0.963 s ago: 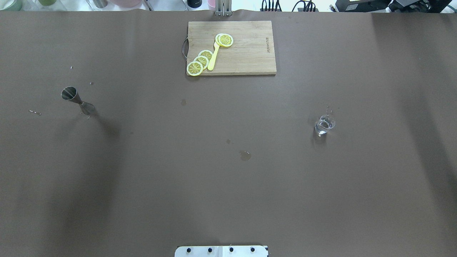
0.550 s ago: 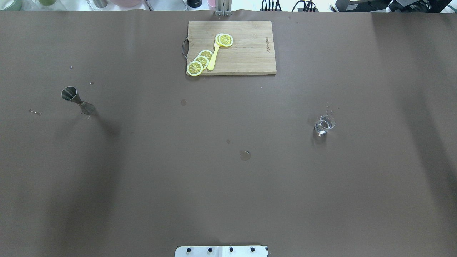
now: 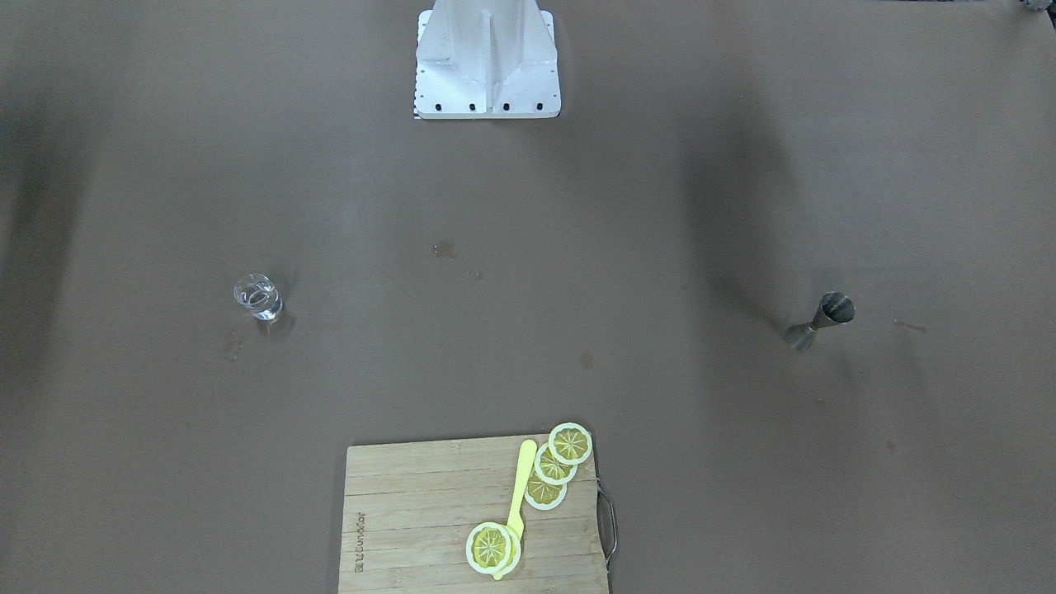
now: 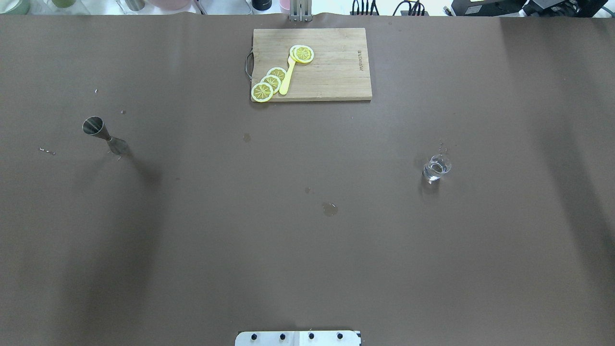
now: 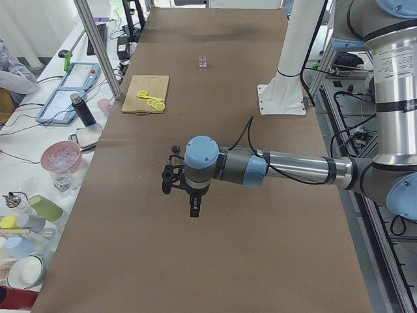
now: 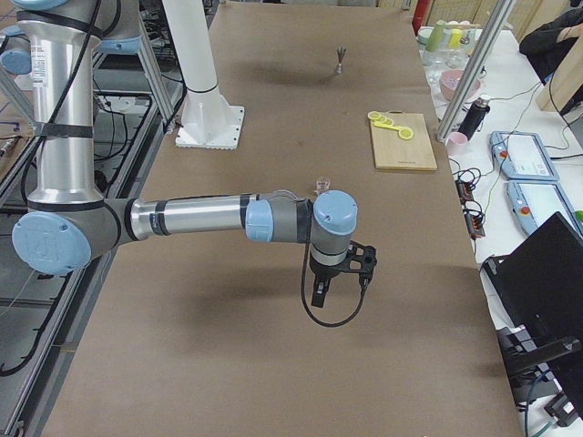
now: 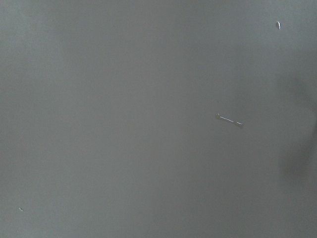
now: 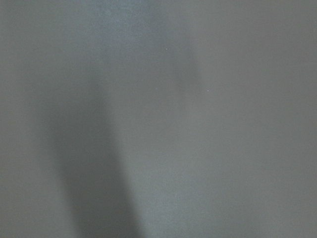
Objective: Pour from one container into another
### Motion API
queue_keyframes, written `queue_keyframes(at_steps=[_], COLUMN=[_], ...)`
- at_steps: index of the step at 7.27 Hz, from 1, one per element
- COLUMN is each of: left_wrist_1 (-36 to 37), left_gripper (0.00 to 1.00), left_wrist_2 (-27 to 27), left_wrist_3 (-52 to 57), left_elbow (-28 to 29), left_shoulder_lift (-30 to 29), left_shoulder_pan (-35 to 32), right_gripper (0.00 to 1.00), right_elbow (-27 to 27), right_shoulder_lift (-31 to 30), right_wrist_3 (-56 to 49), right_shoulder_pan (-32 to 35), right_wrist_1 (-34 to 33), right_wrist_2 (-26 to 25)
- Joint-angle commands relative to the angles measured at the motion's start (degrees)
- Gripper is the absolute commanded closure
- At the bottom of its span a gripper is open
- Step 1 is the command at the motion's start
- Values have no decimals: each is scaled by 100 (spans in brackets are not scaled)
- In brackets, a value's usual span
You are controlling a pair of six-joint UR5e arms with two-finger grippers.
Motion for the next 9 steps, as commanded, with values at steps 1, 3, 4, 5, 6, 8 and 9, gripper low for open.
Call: queue_keyframes(at_steps=[1, 3, 4, 5, 6, 8, 9], left_wrist_1=[-143, -300, -633, -619, -792, -1241, -1251], left_gripper=[1, 1, 1, 1, 1, 1, 1], left_wrist_2=[-9, -279, -255, -255, -272, -37, 34], left_wrist_3=[30, 13, -13, -40, 3, -14, -31], left_elbow=[22, 275, 452, 497, 367, 627, 594], left_shoulder_lift=[-30, -82, -274, -189, 108, 85, 67], left_shoulder_pan=[72, 82, 134, 213, 187, 231, 248], right_gripper=[0, 0, 0, 0, 0, 0, 0], right_elbow=[-12, 5, -3, -3, 14, -12, -3], right_shoulder_lift=[22, 22, 22, 31, 22, 31, 57], right_wrist_3=[-1, -1, -10, -10, -10, -10, -10], right_shoulder_pan=[-8, -8, -16, -42, -43, -69, -95], right_wrist_1=[10, 10, 10, 10, 19, 19, 19], right_wrist_2=[-14, -14, -14, -14, -14, -31, -40])
